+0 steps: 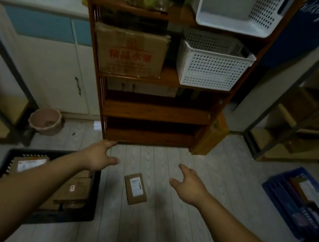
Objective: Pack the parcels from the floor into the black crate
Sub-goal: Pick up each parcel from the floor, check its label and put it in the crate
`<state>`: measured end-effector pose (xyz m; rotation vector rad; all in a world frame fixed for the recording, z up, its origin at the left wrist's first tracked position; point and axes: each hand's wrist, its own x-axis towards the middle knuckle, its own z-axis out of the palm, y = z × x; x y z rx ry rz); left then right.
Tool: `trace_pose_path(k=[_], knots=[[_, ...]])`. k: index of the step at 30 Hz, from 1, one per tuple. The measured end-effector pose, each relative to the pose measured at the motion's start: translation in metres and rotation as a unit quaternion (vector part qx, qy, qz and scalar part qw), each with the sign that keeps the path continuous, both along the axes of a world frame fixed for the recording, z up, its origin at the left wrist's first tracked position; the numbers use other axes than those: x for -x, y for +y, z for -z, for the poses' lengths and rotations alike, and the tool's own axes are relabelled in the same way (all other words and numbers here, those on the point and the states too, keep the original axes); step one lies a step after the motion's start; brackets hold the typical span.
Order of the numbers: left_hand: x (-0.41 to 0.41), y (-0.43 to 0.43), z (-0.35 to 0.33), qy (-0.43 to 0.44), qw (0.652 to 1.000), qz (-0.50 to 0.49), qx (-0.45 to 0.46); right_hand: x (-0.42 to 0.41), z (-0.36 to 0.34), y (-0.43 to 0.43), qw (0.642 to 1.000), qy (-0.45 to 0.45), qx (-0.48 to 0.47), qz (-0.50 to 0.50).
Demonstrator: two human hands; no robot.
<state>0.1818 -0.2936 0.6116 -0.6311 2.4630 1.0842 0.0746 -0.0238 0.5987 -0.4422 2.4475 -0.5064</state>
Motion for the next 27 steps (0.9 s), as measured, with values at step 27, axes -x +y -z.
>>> trace_pose_path(k=[27], knots=[[0.116,0.051,0.655,-0.133,0.921,-0.343,-0.128,0.154,0.641,-0.085,0.979,-0.181,-0.043,-0.079]])
